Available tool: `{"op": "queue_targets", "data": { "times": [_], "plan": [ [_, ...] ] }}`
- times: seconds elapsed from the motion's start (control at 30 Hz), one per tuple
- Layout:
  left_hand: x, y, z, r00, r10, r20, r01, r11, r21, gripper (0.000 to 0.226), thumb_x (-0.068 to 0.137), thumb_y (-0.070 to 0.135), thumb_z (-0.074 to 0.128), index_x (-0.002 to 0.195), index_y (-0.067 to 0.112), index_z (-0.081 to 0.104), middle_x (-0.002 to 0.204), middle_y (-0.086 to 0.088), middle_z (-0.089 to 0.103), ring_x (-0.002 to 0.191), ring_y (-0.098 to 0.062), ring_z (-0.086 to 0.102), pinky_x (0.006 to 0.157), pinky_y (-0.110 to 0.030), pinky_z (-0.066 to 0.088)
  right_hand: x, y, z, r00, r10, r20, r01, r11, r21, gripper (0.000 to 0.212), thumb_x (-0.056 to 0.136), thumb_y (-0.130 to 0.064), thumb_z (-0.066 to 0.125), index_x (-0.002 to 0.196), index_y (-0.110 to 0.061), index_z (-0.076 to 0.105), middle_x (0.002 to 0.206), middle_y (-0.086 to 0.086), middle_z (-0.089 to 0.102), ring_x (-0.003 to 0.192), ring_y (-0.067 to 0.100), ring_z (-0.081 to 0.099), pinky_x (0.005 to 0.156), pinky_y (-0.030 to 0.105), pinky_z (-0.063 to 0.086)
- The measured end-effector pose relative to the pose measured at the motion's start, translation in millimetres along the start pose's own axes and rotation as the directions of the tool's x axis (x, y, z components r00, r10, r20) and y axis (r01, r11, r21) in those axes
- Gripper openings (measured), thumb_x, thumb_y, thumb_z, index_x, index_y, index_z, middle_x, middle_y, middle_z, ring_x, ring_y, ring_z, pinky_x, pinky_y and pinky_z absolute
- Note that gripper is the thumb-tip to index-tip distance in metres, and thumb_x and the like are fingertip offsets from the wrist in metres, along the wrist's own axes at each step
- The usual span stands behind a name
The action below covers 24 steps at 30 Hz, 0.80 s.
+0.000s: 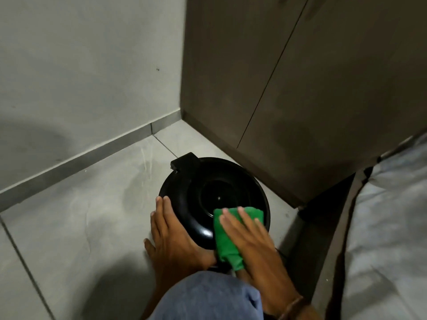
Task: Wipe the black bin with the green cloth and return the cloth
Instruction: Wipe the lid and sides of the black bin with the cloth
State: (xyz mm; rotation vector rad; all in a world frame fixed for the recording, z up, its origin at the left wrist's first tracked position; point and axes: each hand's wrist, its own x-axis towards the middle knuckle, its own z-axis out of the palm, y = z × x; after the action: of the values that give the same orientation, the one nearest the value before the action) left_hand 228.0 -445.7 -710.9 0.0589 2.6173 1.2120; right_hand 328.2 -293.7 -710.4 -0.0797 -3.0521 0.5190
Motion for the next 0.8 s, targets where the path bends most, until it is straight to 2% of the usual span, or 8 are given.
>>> {"op": "queue_targets", "data": {
  "times": [0.07,0.2,0.27,0.4,0.47,0.57,0.67,0.8],
  "plan": [
    [0.4,2.0,-3.6,0.997,-0.008,0.078,0.006,0.999,0.036,0.184,0.016,0.084,0.089,0.165,0.034,-0.006,0.177,0.018,-0.005,0.166,-0.02,0.004,0.128,-0.067,0.023,15.0,20.7,-10.0,0.977,0.18,-0.113,-0.177,0.983,0.038,0.088,0.086,-0.014,0.053,0.162,-0.038,0.017,0.172,-0.021,0.009,0.161,0.011,-0.001,0.128,0.043,0.01],
    [-0.5,5.1,-7.4,0.994,-0.003,0.111,-0.003,0.999,0.052,0.186,0.011,0.09,0.084,0.165,0.036,-0.006,0.178,0.013,-0.002,0.166,-0.022,0.006,0.127,-0.067,0.026,139.2,2.8,-26.4,0.945,0.311,-0.107,-0.309,0.951,0.035,0.075,0.09,-0.02,0.057,0.16,-0.026,0.031,0.17,-0.007,0.026,0.16,0.02,0.013,0.13,0.042,0.006],
    [0.0,2.7,-5.8,0.995,0.012,0.097,-0.017,0.998,0.054,0.177,0.023,0.082,0.086,0.167,0.034,-0.005,0.178,0.014,-0.004,0.166,-0.021,0.004,0.129,-0.064,0.023,159.6,-24.8,-13.4,0.991,0.131,0.002,-0.131,0.991,0.021,0.077,0.087,-0.022,0.058,0.16,-0.025,0.032,0.17,-0.006,0.027,0.16,0.02,0.012,0.129,0.043,0.001],
    [0.6,-2.3,2.7,0.995,0.066,-0.077,-0.07,0.996,-0.062,0.098,0.088,0.053,0.06,0.165,0.039,0.001,0.18,0.008,0.002,0.166,-0.023,0.01,0.127,-0.068,0.022,59.3,-36.5,6.7,0.981,-0.151,0.125,0.142,0.986,0.082,0.071,0.091,-0.04,0.042,0.159,-0.04,0.022,0.17,-0.026,0.009,0.159,0.005,-0.006,0.127,0.032,-0.011],
    [0.2,1.3,3.8,0.997,0.045,-0.068,-0.046,0.999,-0.001,0.12,0.078,0.048,0.083,0.168,0.033,0.005,0.18,0.008,0.002,0.166,-0.024,0.009,0.128,-0.068,0.023,1.3,-17.4,3.6,0.996,-0.054,0.073,0.043,0.989,0.141,0.066,0.098,-0.038,0.036,0.16,-0.048,0.015,0.167,-0.035,-0.001,0.157,-0.001,-0.013,0.127,0.033,-0.008],
    [1.1,3.7,-0.9,0.997,0.012,0.073,-0.015,0.999,0.041,0.182,0.018,0.08,0.092,0.167,0.032,-0.001,0.179,0.012,-0.001,0.166,-0.022,0.007,0.127,-0.065,0.024,-10.2,6.4,-6.0,0.935,0.33,-0.128,-0.279,0.91,0.308,0.082,0.09,-0.011,0.053,0.16,-0.042,0.026,0.169,-0.026,0.018,0.16,0.005,0.003,0.129,0.039,0.008],
    [2.3,0.6,-4.2,0.991,-0.009,0.132,0.003,0.999,0.042,0.191,0.004,0.091,0.082,0.164,0.039,-0.006,0.177,0.013,-0.002,0.166,-0.024,0.007,0.127,-0.066,0.025,61.1,20.5,-30.3,0.796,0.59,-0.135,-0.474,0.747,0.466,0.064,0.094,-0.009,0.062,0.154,-0.026,0.046,0.163,-0.008,0.041,0.155,0.015,0.03,0.13,0.039,0.017],
    [4.3,1.0,-4.8,0.987,-0.022,0.159,0.018,0.999,0.026,0.192,0.002,0.095,0.078,0.163,0.04,-0.01,0.177,0.014,-0.002,0.166,-0.025,0.007,0.128,-0.066,0.024,142.2,35.5,-63.9,0.818,0.575,0.027,-0.546,0.76,0.352,0.034,0.092,-0.022,0.056,0.122,-0.026,0.07,0.131,0.006,0.071,0.123,0.033,0.062,0.11,0.045,0.046]
  ]
}}
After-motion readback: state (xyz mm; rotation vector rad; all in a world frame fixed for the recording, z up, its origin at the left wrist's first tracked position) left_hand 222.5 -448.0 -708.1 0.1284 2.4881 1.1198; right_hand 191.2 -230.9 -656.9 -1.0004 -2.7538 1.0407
